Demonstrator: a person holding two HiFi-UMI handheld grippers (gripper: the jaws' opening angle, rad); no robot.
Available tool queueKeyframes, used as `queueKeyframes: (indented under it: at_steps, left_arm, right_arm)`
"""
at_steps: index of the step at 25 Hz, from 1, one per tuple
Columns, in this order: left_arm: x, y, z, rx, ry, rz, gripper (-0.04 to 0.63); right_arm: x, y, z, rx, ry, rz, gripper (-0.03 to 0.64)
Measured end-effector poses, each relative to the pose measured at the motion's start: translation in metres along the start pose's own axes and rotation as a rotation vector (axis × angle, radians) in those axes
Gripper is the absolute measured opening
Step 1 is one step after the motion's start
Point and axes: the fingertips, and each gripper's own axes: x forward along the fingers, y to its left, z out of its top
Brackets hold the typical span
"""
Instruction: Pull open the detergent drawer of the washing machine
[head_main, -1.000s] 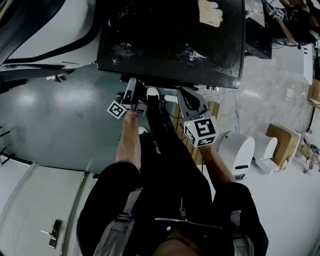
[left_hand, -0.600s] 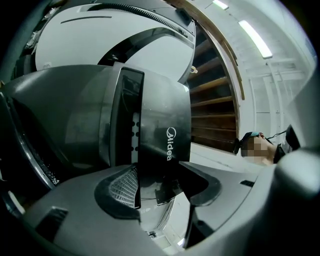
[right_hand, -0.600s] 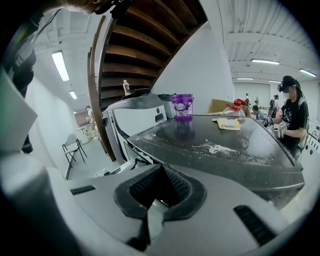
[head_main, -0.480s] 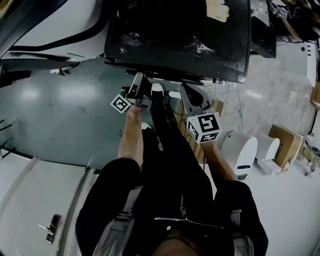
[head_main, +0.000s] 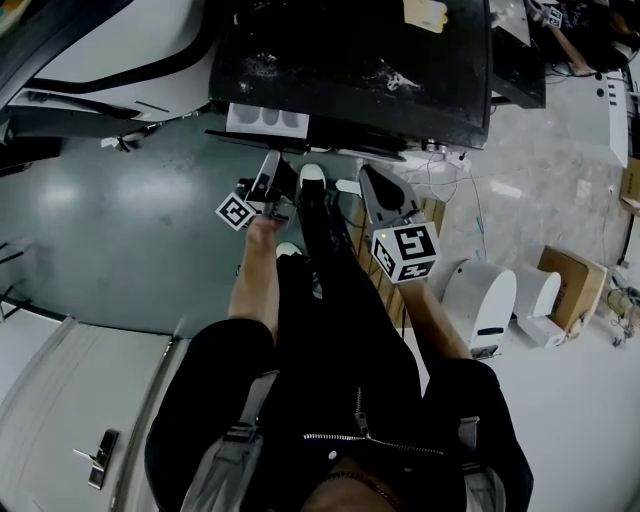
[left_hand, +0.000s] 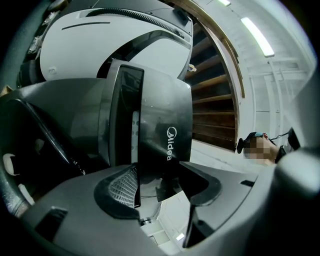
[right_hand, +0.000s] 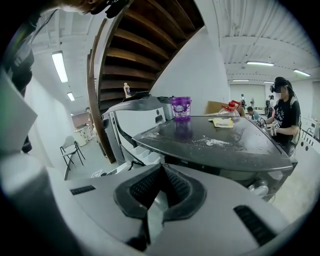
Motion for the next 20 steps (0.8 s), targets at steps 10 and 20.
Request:
queueKeyframes:
  at_steps: [10, 20]
  left_arm:
    - [-0.036, -0.013, -0.014, -0.026, 0.014, 0.012, 0.242]
    - [-0.071, -0.027, -0.024, -0.035, 0.033, 0.021, 0.239]
  right_arm:
    - [-0.021, 0.009, -0.010, -0.006, -0.018, -0.010, 0.005]
    - [-0.043, 0.017, -0.016, -0.013, -0.039, -0.020, 0.005]
